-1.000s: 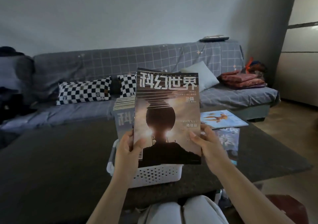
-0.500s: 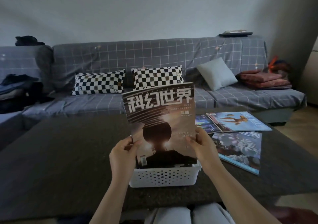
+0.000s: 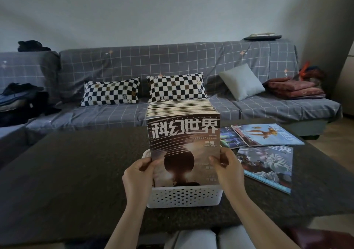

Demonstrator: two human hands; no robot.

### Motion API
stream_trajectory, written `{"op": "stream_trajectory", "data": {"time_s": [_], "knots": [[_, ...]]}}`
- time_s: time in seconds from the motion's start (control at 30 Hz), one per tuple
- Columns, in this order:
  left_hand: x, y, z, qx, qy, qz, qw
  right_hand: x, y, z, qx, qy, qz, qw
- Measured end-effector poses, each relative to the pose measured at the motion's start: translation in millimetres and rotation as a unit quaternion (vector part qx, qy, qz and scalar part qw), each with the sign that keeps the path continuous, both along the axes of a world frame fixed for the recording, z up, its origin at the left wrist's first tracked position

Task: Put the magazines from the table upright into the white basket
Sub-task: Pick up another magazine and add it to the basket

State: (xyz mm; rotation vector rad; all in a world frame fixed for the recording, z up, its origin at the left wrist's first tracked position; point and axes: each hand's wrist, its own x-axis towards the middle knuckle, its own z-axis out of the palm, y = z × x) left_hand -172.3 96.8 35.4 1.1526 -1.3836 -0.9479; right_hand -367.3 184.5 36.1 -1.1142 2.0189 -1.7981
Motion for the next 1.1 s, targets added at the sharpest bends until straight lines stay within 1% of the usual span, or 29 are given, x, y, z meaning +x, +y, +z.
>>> {"op": "stream_trajectory", "data": {"time_s": [0.1, 0.2, 0.37, 0.47, 0.63, 0.83, 1.0, 1.1], "knots": [[0.7, -3.2, -1.7, 0.011, 0.027, 0.012, 1.000, 0.3, 1.1, -1.0, -0.021, 0.001, -0.018, 1.000], [-0.7, -3.7, -2.7, 0.014, 0.034, 0.024, 0.999, 0.0, -0.7, -2.9, -0.043, 0.006, -0.046, 0.998], [-1.8, -0.1, -3.7, -0.017, 0.042, 0.051, 0.998, -0.2, -5.5, -7.0, -0.059, 0.022, -0.072, 0.995], [-2.7, 0.5, -3.3, -0.015, 0.040, 0.062, 0.997, -0.3, -7.9, -10.3, -0.051, 0.028, -0.068, 0.996], [-5.2, -0.8, -5.6, -0.010, 0.038, 0.074, 0.996, -2.7, -10.5, -15.0, -0.048, 0.012, -0.051, 0.997], [-6.6, -1.2, -6.1, -0.027, 0.019, 0.075, 0.997, -2.9, -12.7, -17.0, -0.047, 0.018, -0.059, 0.997], [-5.7, -1.4, -5.3, -0.005, 0.024, 0.077, 0.997, -0.2, -9.7, -16.1, -0.049, 0.012, -0.055, 0.997], [-5.4, 4.8, -3.5, -0.011, 0.022, 0.084, 0.996, 1.5, -5.4, -16.9, -0.051, 0.003, -0.048, 0.998]]}}
